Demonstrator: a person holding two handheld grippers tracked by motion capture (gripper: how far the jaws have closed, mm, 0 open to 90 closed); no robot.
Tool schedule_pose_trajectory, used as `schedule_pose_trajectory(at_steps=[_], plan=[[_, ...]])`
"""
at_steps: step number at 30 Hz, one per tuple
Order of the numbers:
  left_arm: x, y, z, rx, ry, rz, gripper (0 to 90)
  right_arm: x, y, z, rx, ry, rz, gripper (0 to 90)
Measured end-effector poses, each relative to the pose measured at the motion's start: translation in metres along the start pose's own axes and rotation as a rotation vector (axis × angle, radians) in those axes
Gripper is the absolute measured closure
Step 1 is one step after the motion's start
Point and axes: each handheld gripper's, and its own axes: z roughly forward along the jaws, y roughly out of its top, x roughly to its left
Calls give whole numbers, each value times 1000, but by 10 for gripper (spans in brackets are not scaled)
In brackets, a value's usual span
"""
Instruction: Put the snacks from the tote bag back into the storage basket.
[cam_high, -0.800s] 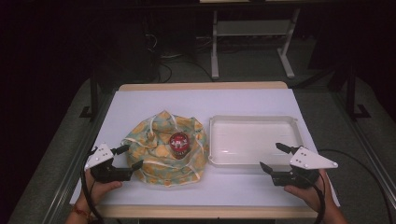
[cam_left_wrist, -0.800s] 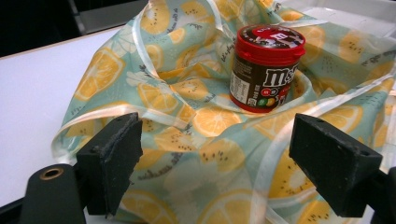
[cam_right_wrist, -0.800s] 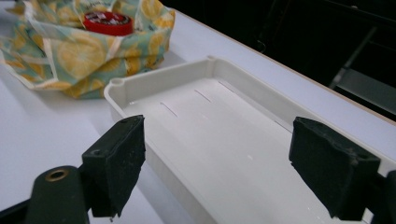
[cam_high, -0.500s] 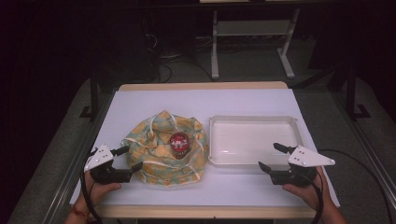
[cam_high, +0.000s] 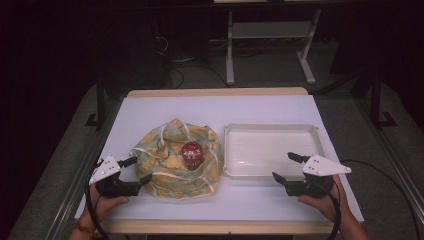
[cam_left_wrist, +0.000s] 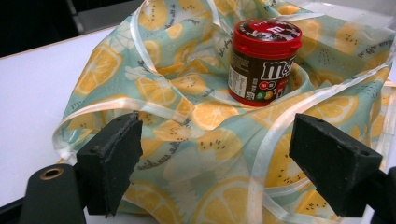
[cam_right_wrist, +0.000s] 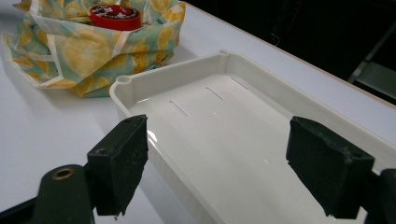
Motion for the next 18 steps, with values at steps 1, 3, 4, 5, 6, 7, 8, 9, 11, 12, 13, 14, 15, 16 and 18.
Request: schedule_pose_trajectory(at_steps=[1,3,4,5,6,7,8,9,11,12,13,14,15,16,18], plan=[[-1,0,1,-1,-1,-3,168,0,1,0,3,0,-1,203],[-1,-1,1,3,-3,0,168,0,4,1,3,13,-8,216],[-1,-1,1,5,-5,-1,168,0,7,1,4,15,-13,224],[0,-1,1,6,-6,0,168,0,9,2,5,23,-13,226],[0,-1,2,6,-8,-2,168,1,12,3,10,30,-16,226],[0,-1,2,8,-11,-2,168,1,15,4,13,38,-25,226],[0,-2,3,10,-13,-4,168,2,18,5,12,46,-32,226],[-1,-2,3,13,-15,-5,168,3,20,7,17,56,-37,225],[-1,-2,4,18,-19,-1,168,5,23,11,28,63,-52,225],[-1,-2,4,19,-21,-2,168,5,24,13,36,72,-50,224],[-1,-2,5,18,-21,-3,168,5,26,15,43,77,-54,218],[-1,-2,5,18,-21,-3,168,6,26,17,48,82,-60,215],[-1,-2,5,17,-22,-5,168,7,27,19,48,87,-63,212],[-1,-2,5,19,-22,-1,168,7,28,20,50,94,-58,197],[-2,-2,5,19,-24,-1,168,7,30,22,48,112,-65,190]])
